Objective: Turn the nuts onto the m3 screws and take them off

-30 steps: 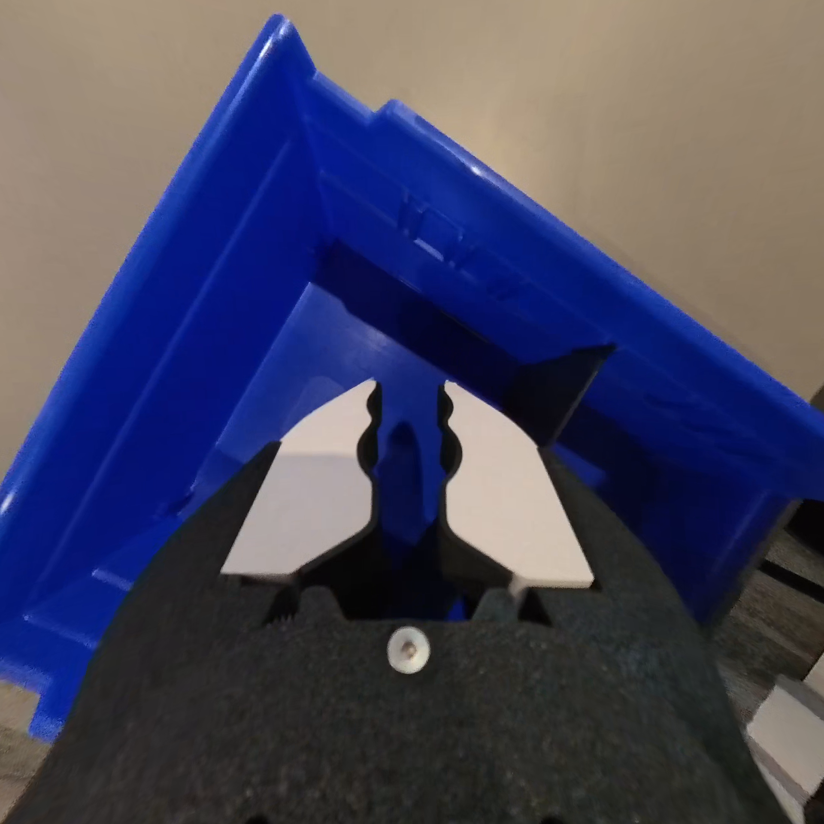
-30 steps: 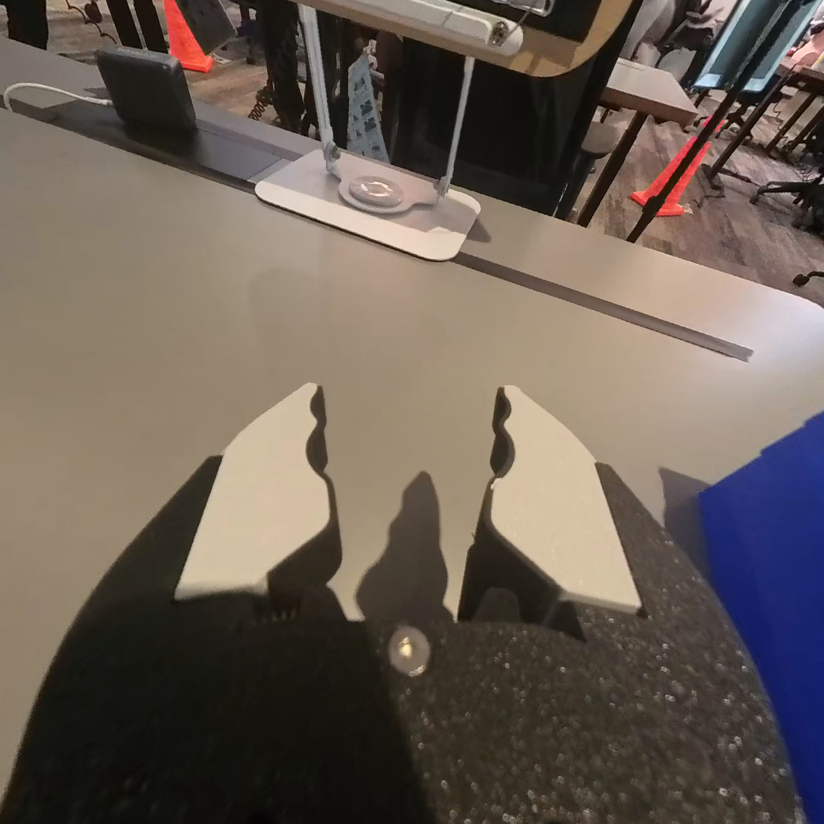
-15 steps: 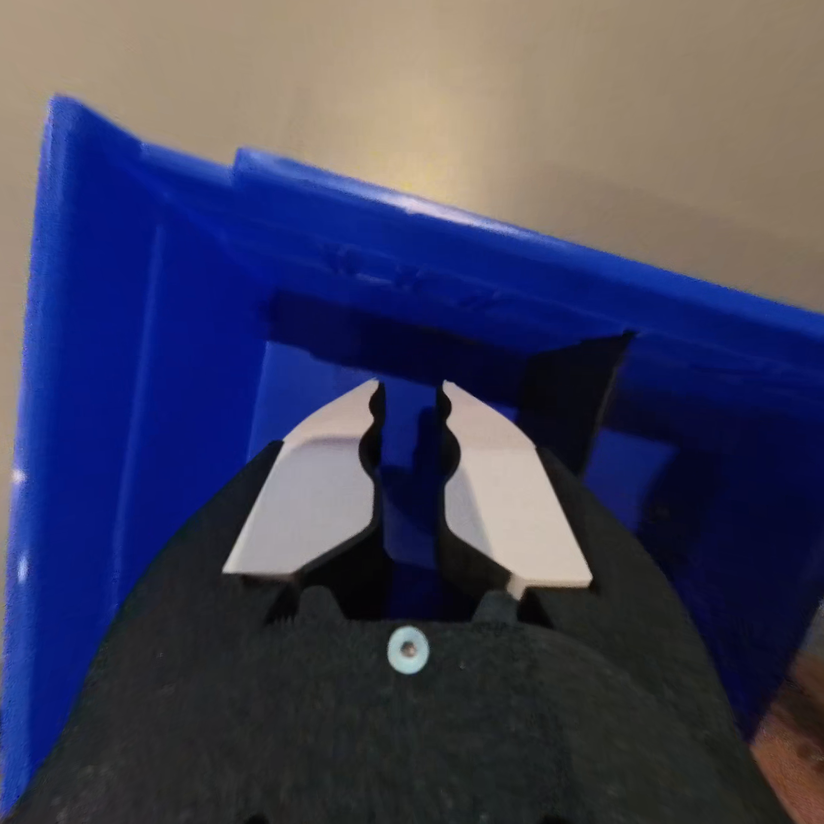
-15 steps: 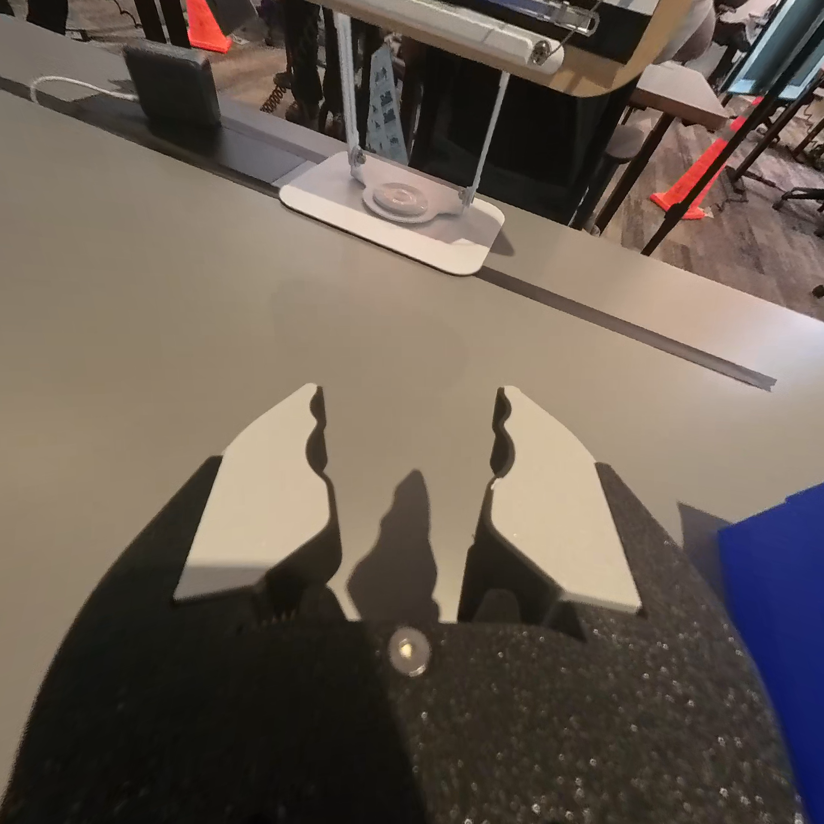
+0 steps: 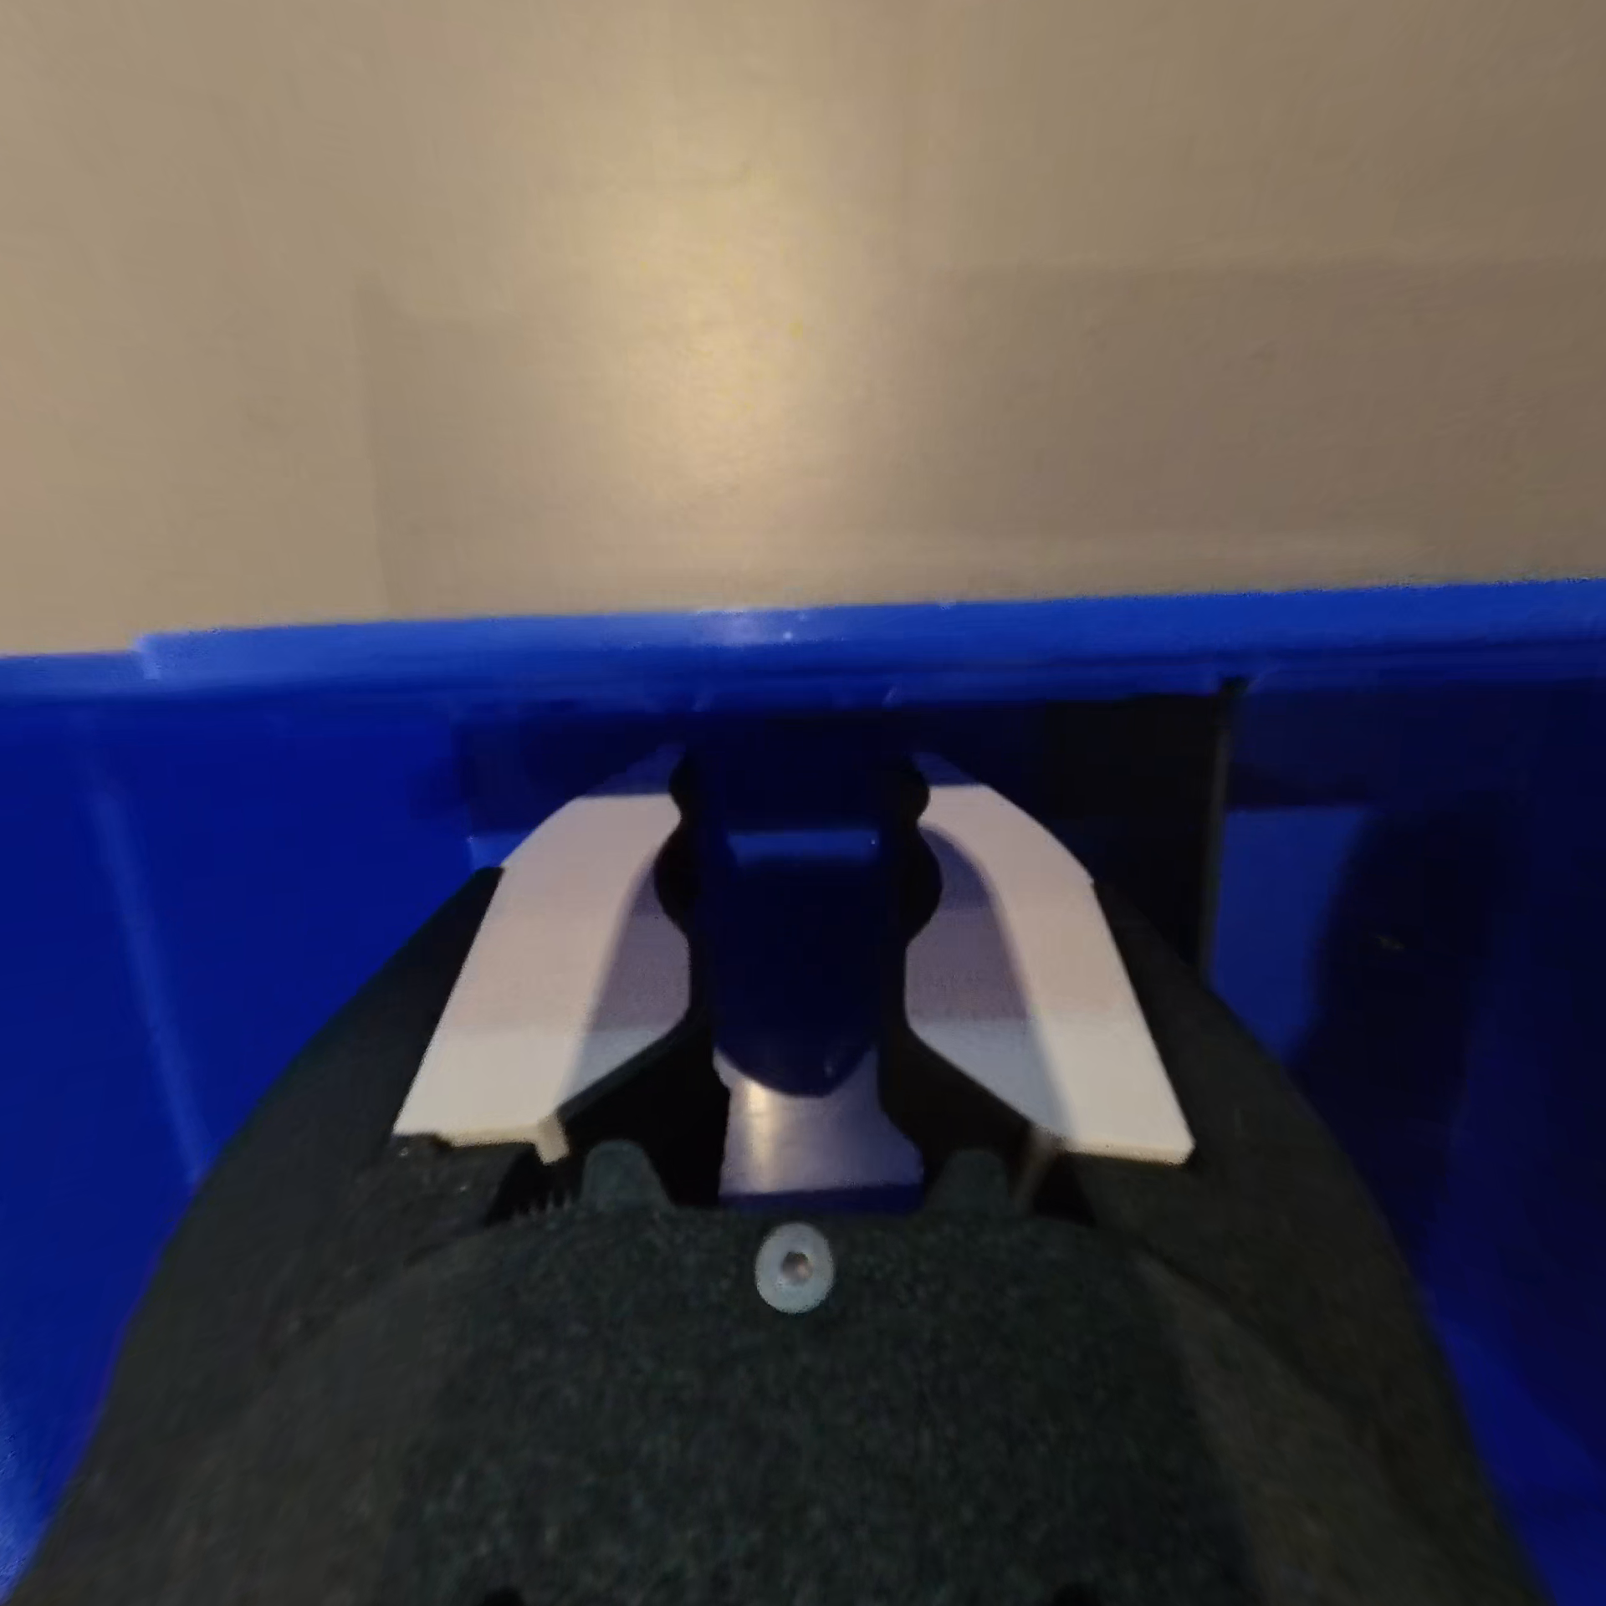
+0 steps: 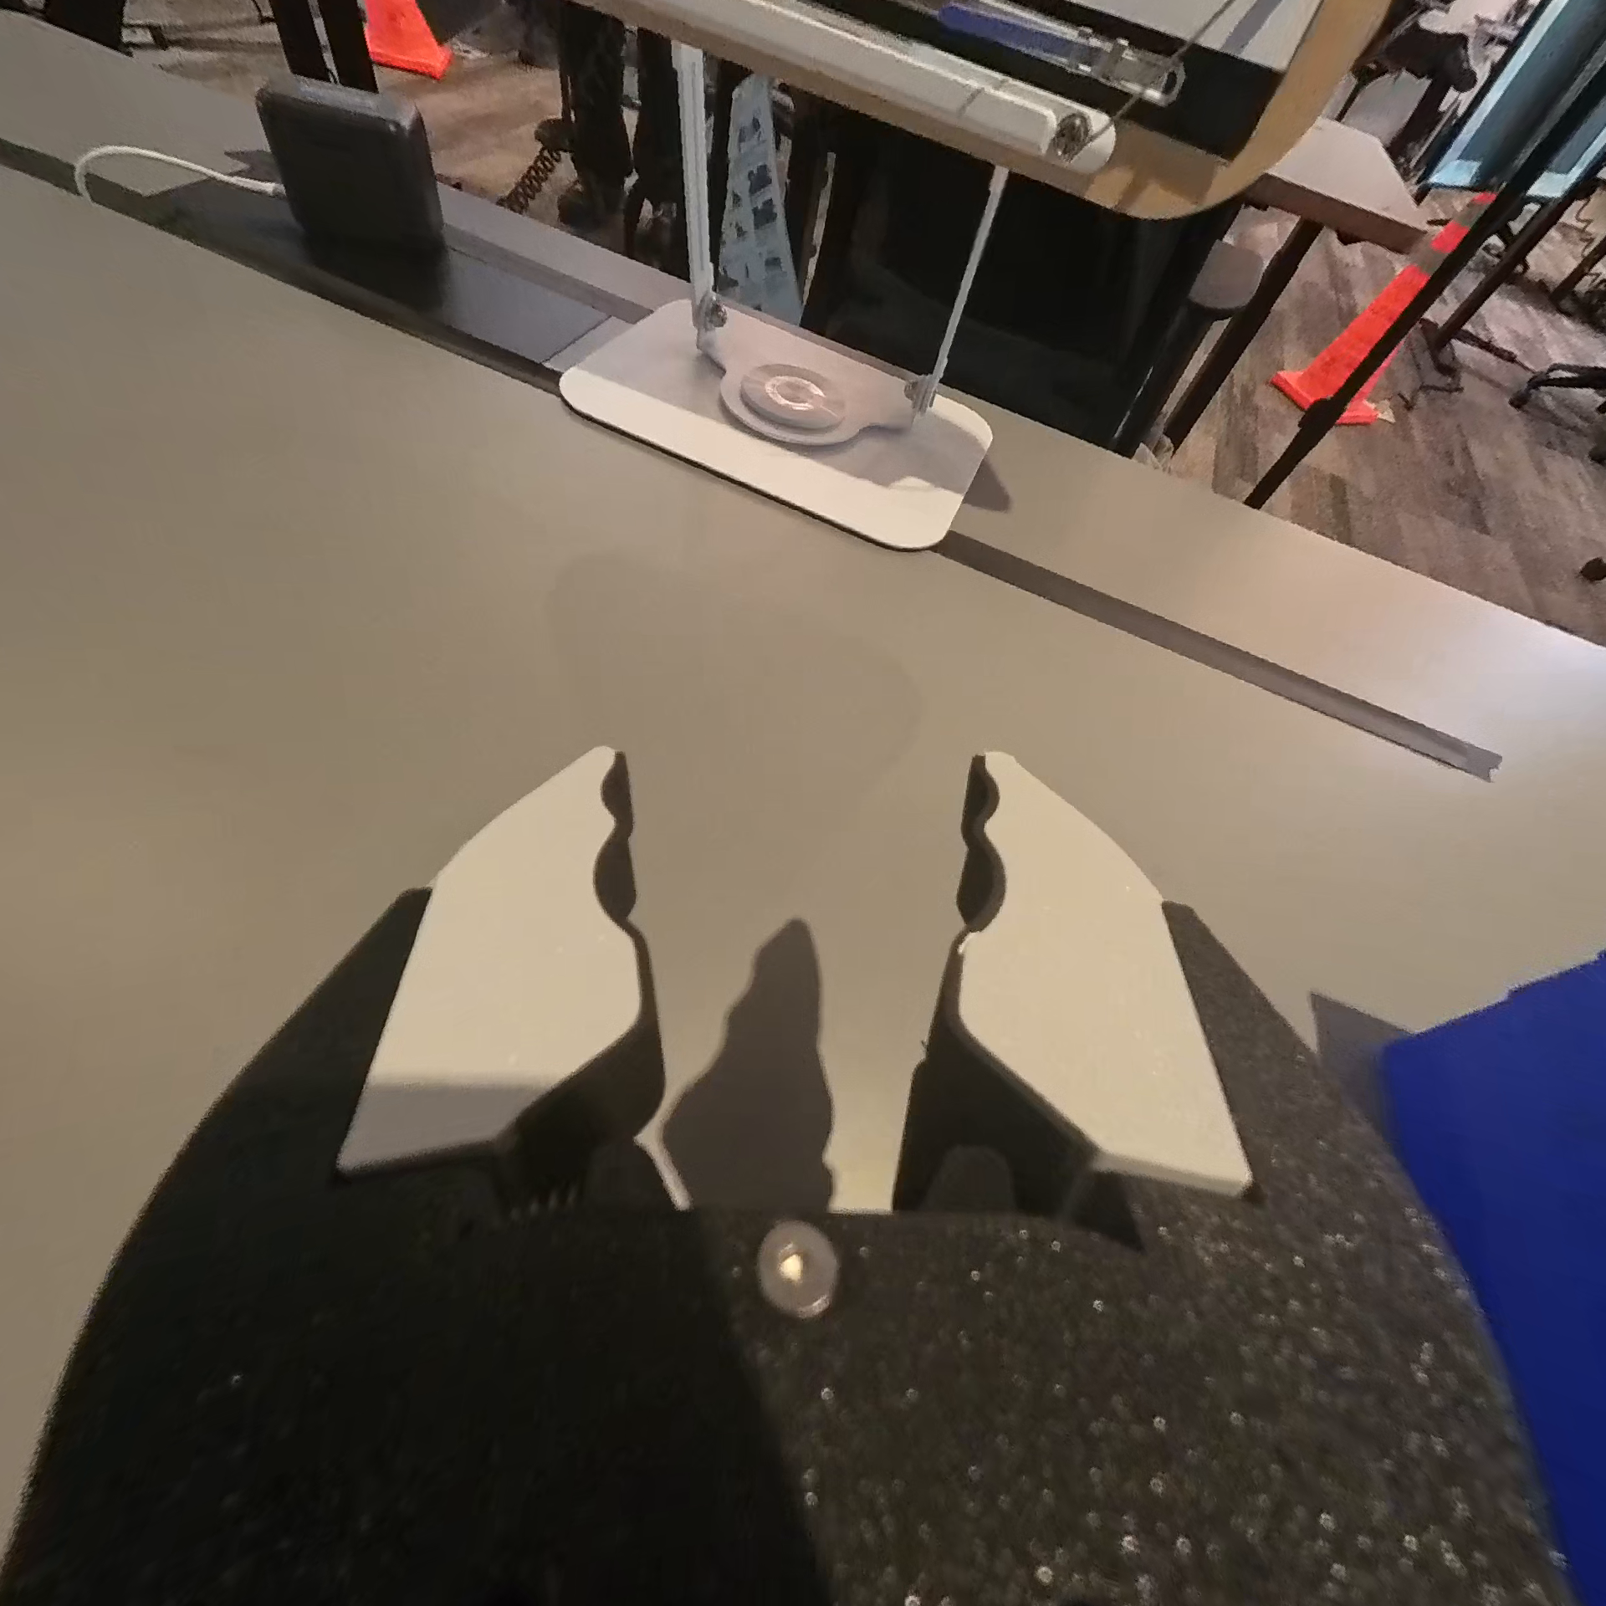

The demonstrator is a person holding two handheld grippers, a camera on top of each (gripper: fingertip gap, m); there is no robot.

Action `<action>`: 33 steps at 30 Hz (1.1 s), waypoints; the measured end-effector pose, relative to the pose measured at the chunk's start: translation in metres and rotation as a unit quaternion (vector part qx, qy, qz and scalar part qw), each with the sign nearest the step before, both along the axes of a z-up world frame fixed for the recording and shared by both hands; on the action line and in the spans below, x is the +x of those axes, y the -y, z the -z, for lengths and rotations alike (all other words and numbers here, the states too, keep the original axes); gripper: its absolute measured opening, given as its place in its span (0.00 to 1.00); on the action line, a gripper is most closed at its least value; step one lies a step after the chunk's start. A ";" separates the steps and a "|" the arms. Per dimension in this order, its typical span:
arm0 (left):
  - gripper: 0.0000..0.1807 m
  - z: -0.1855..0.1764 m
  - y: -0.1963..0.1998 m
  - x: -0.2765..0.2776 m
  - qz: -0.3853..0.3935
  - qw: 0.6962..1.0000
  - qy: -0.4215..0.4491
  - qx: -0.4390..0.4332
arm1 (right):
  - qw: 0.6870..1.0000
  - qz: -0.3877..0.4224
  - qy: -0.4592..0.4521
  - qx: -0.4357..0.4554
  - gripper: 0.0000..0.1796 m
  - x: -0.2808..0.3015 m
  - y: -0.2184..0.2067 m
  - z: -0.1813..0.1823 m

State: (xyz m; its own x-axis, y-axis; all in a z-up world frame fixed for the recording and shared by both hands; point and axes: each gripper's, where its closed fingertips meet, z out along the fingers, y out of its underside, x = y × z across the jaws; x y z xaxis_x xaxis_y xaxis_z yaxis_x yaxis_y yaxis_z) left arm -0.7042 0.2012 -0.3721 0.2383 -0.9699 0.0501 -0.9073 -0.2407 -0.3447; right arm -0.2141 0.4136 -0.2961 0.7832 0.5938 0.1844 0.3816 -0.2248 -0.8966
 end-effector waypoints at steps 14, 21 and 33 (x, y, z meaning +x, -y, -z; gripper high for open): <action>0.25 0.013 0.003 0.007 0.011 1.000 0.017 0.008 | 1.000 -0.001 0.005 0.013 0.41 -0.008 0.001 -0.008; 0.22 0.014 0.000 0.006 0.015 1.000 0.008 0.019 | 1.000 -0.006 0.003 0.013 0.41 -0.015 0.000 -0.008; 0.01 0.014 0.003 0.005 0.035 0.999 -0.006 0.016 | 1.000 -0.007 -0.002 0.014 0.40 -0.016 -0.001 -0.009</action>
State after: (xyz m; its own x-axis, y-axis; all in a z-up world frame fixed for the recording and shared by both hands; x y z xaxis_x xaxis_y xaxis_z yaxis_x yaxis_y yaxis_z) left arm -0.6989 0.1979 -0.3859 0.1702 -0.9853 0.0169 -0.9259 -0.1658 -0.3393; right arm -0.2299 0.4145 -0.2875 0.7752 0.6000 0.1976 0.3806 -0.1941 -0.9041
